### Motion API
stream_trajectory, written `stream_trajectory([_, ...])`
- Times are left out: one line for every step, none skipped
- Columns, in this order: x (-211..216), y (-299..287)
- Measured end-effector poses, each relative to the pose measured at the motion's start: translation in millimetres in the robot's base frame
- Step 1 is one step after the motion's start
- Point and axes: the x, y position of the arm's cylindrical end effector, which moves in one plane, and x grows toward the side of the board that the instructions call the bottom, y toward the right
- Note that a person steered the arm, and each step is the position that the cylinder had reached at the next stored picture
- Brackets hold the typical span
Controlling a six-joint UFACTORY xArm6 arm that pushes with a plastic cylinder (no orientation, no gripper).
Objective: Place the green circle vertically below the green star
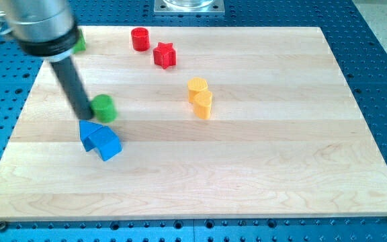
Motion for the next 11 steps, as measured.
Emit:
stream_trajectory([2.4,60.1])
stream_trajectory([16.3,81.9])
stream_trajectory([38.5,85.7])
stream_trajectory([44.9,119.2])
stream_trajectory([4.0,138.5])
stream_trajectory([-45.2,82.4])
stream_trajectory([-74.5,14.5])
stream_trajectory([-36.2,66.9])
stream_trajectory([-26.9,36.6])
stream_trajectory([-62.9,-25.1])
stream_trajectory([-77.5,-47.9])
